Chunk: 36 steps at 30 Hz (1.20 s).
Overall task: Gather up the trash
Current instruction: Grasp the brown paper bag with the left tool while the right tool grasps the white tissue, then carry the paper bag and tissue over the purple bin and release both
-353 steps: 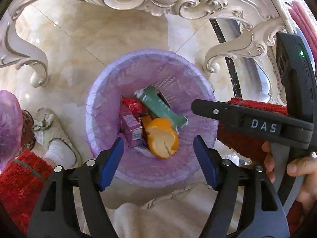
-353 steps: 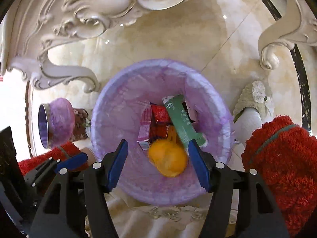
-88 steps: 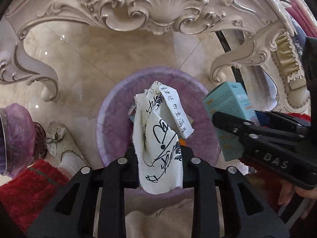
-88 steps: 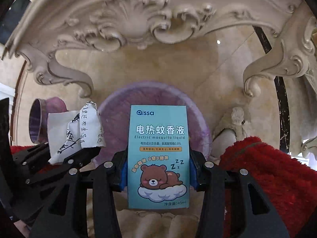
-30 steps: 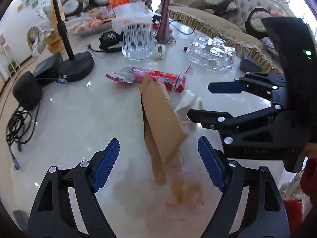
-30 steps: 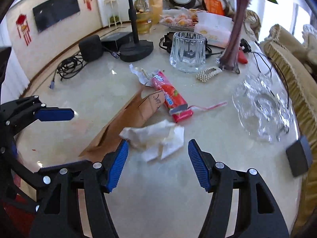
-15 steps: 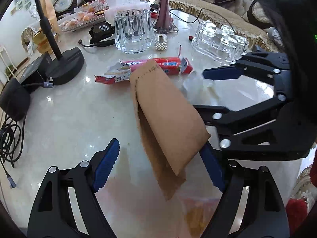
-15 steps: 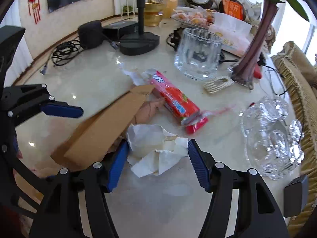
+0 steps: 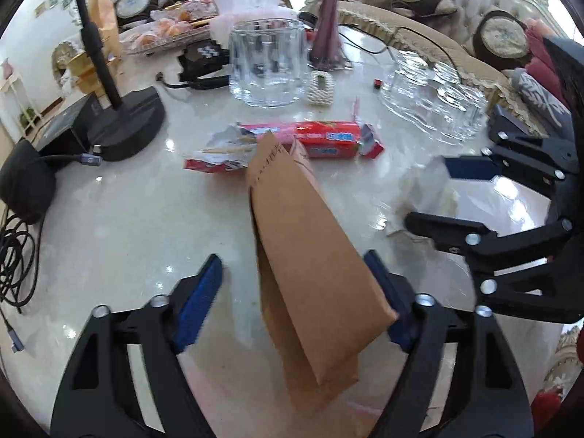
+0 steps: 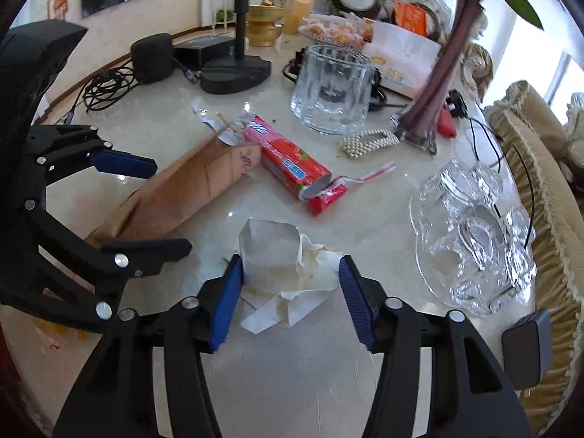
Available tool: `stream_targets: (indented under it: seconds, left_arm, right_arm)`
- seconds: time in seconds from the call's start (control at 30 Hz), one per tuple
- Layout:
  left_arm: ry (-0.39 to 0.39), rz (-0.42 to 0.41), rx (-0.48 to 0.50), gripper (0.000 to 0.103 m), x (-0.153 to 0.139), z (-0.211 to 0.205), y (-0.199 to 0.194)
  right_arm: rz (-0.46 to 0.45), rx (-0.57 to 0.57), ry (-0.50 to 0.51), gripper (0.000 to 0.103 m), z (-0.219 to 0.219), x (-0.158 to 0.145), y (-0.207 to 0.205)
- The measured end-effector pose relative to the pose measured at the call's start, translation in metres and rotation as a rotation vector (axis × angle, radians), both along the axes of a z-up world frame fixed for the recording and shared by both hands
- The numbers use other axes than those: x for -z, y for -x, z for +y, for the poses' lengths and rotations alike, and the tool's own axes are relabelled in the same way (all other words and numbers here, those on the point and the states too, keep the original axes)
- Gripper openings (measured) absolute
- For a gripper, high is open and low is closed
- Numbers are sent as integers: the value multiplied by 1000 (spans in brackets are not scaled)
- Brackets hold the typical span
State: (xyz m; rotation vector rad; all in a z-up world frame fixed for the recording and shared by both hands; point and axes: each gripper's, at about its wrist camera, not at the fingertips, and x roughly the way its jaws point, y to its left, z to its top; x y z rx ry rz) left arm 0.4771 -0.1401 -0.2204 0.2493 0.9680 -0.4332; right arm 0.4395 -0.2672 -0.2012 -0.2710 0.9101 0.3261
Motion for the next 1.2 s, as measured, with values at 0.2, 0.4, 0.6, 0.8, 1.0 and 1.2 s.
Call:
stream_targets:
  seconds: [0.2,0.4,0.6,0.8,1.0,1.2]
  left_arm:
    - [50,42,-67,37,-8,15,-6]
    - [94,-19,-57,36,-39,27,18]
    - [161,-89,-20,36,-108,58,100]
    - [187,-78,22,36,-116,88,247]
    - [254,137,-35,36,-22,103,345]
    - [285,401,-180,36,113,100,364]
  right_arm:
    - [9,58,-59,25,-11,-7,5]
    - [4,131,-174,23,-24,-21,20]
    - [-72,157,-273,23,-28,-66,79]
    - [-132,106,-344,23,-3,-107,203]
    - [16,149,-384,23,30,-53,304]
    - [317,276,-339,23,57,77,328]
